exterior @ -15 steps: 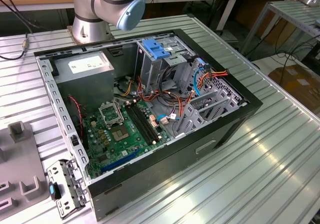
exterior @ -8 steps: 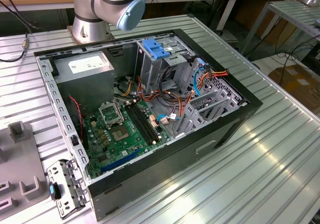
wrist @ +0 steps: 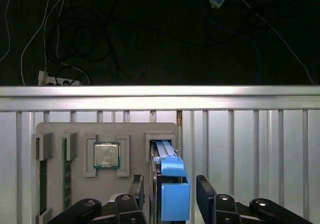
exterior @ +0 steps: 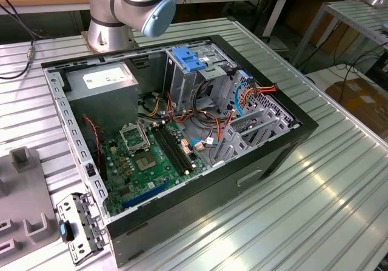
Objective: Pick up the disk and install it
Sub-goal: 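Pick up the disk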
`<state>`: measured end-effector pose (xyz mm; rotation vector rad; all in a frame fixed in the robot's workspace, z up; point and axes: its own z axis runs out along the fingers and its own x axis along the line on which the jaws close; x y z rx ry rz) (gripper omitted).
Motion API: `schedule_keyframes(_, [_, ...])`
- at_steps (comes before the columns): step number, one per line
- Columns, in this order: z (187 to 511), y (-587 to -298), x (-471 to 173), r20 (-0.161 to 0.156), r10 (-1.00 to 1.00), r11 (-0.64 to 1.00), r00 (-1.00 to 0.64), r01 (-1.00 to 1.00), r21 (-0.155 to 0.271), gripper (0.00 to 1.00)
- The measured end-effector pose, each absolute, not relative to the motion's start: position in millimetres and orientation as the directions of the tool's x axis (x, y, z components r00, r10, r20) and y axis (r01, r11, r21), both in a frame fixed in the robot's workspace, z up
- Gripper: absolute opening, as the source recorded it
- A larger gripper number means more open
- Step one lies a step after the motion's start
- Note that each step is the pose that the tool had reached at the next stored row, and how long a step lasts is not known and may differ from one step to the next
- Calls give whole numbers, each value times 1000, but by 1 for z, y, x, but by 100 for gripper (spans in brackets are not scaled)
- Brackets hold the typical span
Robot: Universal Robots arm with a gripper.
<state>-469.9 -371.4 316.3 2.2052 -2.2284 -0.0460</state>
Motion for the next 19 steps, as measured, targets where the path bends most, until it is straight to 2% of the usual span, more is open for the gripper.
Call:
schedule_keyframes(12, [296, -372, -470, -17, -1000, 10, -11, -1000, 23, 54])
schedule_keyframes(14, [296, -371, -470, -16, -1000, 10, -11, -1000, 23, 39])
schedule_keyframes(19, [296, -371, -470, -16, -1000, 10, -11, -1000, 22, 38])
